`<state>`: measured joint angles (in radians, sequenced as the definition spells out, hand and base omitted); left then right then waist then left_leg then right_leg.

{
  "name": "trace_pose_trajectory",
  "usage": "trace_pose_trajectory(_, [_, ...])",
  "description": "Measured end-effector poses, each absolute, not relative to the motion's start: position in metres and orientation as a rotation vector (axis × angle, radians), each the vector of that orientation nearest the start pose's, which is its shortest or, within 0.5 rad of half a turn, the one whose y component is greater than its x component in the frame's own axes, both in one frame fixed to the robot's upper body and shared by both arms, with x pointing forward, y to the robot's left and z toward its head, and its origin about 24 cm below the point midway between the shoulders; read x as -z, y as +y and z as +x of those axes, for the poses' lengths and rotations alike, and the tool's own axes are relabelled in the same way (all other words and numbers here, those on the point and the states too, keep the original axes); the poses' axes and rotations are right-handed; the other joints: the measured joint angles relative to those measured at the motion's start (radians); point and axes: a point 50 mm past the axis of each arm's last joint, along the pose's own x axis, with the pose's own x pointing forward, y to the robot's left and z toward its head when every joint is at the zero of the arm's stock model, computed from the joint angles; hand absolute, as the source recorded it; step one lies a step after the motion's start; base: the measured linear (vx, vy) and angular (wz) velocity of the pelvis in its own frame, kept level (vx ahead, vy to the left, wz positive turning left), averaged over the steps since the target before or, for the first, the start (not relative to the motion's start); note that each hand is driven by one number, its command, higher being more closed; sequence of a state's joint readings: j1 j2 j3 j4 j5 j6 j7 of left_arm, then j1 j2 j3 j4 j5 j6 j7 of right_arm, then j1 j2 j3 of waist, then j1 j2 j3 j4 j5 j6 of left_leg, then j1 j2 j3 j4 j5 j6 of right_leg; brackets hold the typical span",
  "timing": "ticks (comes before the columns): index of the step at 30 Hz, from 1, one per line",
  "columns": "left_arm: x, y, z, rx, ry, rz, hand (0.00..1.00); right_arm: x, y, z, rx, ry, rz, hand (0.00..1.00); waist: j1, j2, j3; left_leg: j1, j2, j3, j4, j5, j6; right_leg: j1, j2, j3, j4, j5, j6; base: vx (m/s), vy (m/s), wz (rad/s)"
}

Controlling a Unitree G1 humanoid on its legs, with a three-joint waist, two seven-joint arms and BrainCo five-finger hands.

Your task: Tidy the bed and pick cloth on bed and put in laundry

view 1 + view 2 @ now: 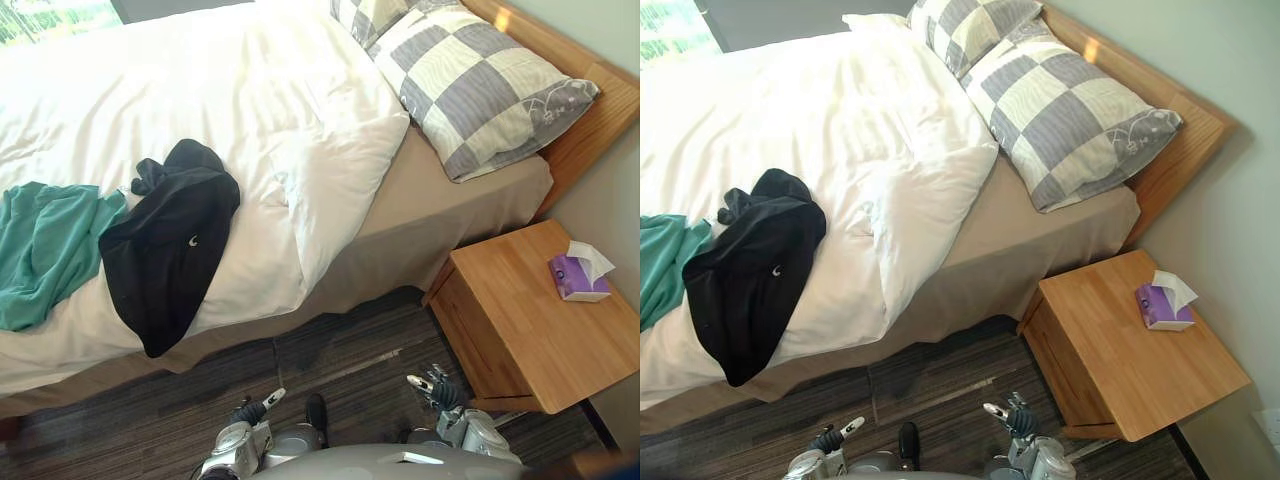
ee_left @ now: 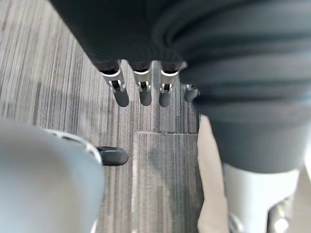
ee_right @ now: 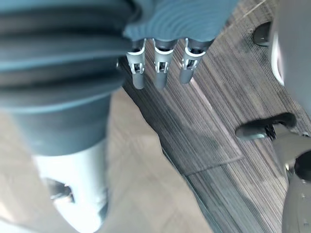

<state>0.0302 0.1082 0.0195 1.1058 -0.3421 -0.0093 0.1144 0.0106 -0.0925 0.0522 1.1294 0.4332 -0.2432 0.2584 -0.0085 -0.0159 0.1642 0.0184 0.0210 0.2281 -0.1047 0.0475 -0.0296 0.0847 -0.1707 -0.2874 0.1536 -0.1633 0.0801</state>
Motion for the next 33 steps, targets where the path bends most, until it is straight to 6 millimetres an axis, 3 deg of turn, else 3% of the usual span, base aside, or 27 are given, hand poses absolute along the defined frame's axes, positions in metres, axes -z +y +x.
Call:
trace_pose_trajectory(2, [0.161,0.202,0.103,-0.353,1.116,-0.123,0.00,0.152,-0.177,0.120,0.050,0.851,0.347,0.00,-0.003,-0.009,-0.006,0.004,-0.014,-0.019,0.000,0.010,0.008,0.018,-0.008,-0.016,-0.004,-0.004,0.008,0.05,0.034,0.21])
trace_pose_trajectory(3, [0.161,0.205,0.109,-0.288,1.165,-0.044,0.00,0.153,-0.164,0.117,0.043,0.845,0.391,0.00,-0.033,-0.058,0.018,0.041,-0.005,0.039,-0.002,0.011,0.011,0.100,0.008,-0.055,-0.046,-0.015,0.001,0.03,-0.014,0.09])
trace_pose_trajectory(11, [0.161,0.205,0.109,-0.280,1.154,-0.056,0.00,0.154,-0.164,0.116,0.042,0.858,0.391,0.00,-0.039,-0.054,0.017,0.050,0.019,0.056,-0.002,0.001,-0.014,0.093,0.026,-0.033,-0.034,-0.016,-0.001,-0.02,-0.014,-0.08])
trace_pose_trajectory(18, [0.158,0.208,0.109,-0.328,1.057,-0.173,0.00,0.157,-0.165,0.113,0.054,0.917,0.415,0.00,-0.024,-0.058,0.017,-0.022,0.015,0.033,0.091,-0.006,0.008,0.095,0.023,-0.061,-0.050,-0.023,-0.014,-0.02,-0.010,0.16])
trace_pose_trajectory(21, [0.157,0.208,0.107,-0.333,1.020,-0.202,0.00,0.159,-0.168,0.109,0.075,0.948,0.425,0.00,0.001,-0.055,0.016,0.003,0.014,0.032,0.060,0.016,0.008,0.108,0.022,-0.063,-0.049,-0.023,-0.014,0.02,-0.016,0.14])
trace_pose_trajectory(24, [0.158,0.207,0.104,-0.325,1.021,-0.211,0.00,0.158,-0.171,0.110,0.085,0.944,0.419,0.00,0.001,-0.045,0.014,0.035,0.010,0.029,0.000,0.043,0.006,0.116,0.021,-0.072,-0.045,-0.025,-0.014,-0.04,-0.005,0.03])
trace_pose_trajectory(26, [0.158,0.208,0.103,-0.324,1.027,-0.209,0.00,0.158,-0.174,0.111,0.107,0.934,0.421,0.00,-0.002,-0.045,0.014,0.036,-0.010,0.038,0.000,0.026,0.023,0.109,-0.002,-0.085,-0.013,-0.064,0.000,-0.08,0.031,0.13])
trace_pose_trajectory(27, [0.158,0.211,0.102,-0.327,1.039,-0.201,0.00,0.160,-0.174,0.104,0.134,0.946,0.439,0.00,-0.004,-0.073,0.008,0.054,-0.039,0.078,0.010,0.002,0.056,0.096,-0.049,-0.100,0.037,-0.109,0.042,0.06,0.140,0.43])
trace_pose_trajectory(28, [0.159,0.213,0.098,-0.328,1.058,-0.193,0.00,0.162,-0.180,0.091,0.180,0.963,0.438,0.00,-0.009,-0.099,-0.012,0.065,-0.075,0.160,0.067,-0.052,0.046,0.095,-0.112,-0.107,0.130,-0.118,0.092,0.14,0.163,0.45])
trace_pose_trajectory(29, [0.160,0.209,0.097,-0.321,1.065,-0.197,0.00,0.161,-0.189,0.089,0.196,0.950,0.420,0.00,-0.010,-0.078,-0.012,0.071,-0.071,0.173,0.097,-0.088,0.030,0.052,-0.123,-0.089,0.242,-0.116,0.093,0.19,0.207,0.43])
trace_pose_trajectory(30, [0.161,0.204,0.096,-0.316,1.070,-0.210,0.00,0.159,-0.198,0.092,0.233,0.922,0.404,0.00,-0.009,-0.057,-0.006,0.084,-0.071,0.146,0.113,-0.135,0.089,-0.063,-0.161,-0.027,0.509,-0.068,0.089,0.08,0.161,0.56])
trace_pose_trajectory(31, [0.161,0.205,0.095,-0.312,1.074,-0.199,0.00,0.156,-0.200,0.097,0.269,0.868,0.421,0.00,-0.023,-0.024,0.009,0.107,-0.060,0.113,0.110,-0.142,0.095,-0.136,-0.167,0.018,0.647,-0.046,0.063,0.04,0.154,0.69])
trace_pose_trajectory(33, [0.161,0.208,0.095,-0.315,1.076,-0.192,0.00,0.150,-0.199,0.109,0.308,0.777,0.438,0.00,-0.031,-0.025,0.008,0.115,-0.030,0.073,0.104,-0.149,0.092,-0.190,-0.129,0.046,0.598,-0.092,0.077,0.11,0.123,0.76])
